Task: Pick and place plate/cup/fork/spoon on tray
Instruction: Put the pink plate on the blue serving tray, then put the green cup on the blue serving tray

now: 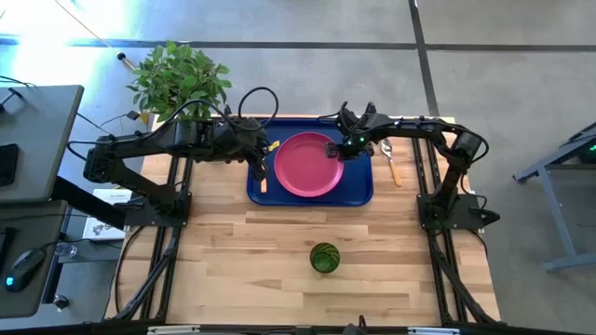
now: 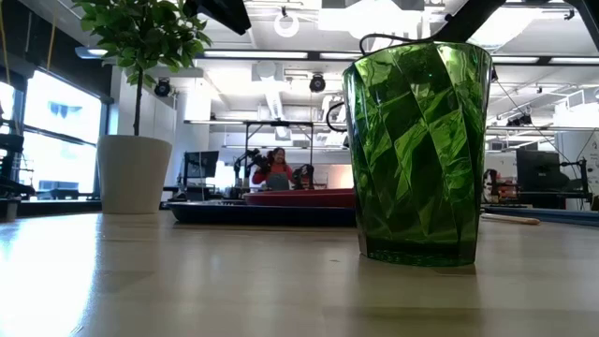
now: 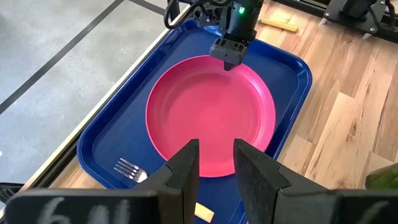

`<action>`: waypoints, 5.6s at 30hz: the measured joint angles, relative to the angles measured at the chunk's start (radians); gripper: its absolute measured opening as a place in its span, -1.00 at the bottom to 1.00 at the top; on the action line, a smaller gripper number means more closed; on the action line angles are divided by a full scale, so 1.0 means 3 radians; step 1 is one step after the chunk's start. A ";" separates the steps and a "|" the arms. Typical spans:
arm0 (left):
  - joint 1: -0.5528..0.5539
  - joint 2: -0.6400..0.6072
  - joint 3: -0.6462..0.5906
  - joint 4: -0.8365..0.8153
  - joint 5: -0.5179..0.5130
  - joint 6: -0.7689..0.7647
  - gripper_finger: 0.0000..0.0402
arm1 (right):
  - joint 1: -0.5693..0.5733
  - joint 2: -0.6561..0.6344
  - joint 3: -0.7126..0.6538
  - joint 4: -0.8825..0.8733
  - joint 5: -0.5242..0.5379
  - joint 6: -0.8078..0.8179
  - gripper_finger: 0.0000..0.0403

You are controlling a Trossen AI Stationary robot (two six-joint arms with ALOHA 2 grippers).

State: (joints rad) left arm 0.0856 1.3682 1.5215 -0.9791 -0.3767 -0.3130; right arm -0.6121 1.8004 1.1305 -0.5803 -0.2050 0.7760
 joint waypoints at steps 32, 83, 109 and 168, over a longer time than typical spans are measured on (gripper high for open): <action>-0.0001 0.0001 0.0000 0.0000 0.0000 -0.0001 -0.55 | -0.0044 -0.0065 0.0000 -0.0033 0.0106 -0.0051 -0.42; -0.0735 0.0411 0.0004 0.0743 0.0753 -0.0146 -0.29 | 0.1379 -0.2604 0.0001 0.0687 0.0906 0.0019 -0.42; -0.1230 0.1485 0.0000 0.1028 0.0740 -0.1218 -0.29 | 0.1395 -0.2622 0.0003 0.0384 0.0793 0.0004 -0.42; -0.1204 0.1997 0.0001 0.1480 0.1043 -0.1568 -0.29 | 0.1394 -0.2619 0.0001 0.0038 0.0861 -0.0058 -0.42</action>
State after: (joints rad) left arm -0.2756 1.9673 1.5219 -0.5352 -0.0637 -0.7835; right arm -0.1938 1.0145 1.1309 -0.5690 0.0532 0.7586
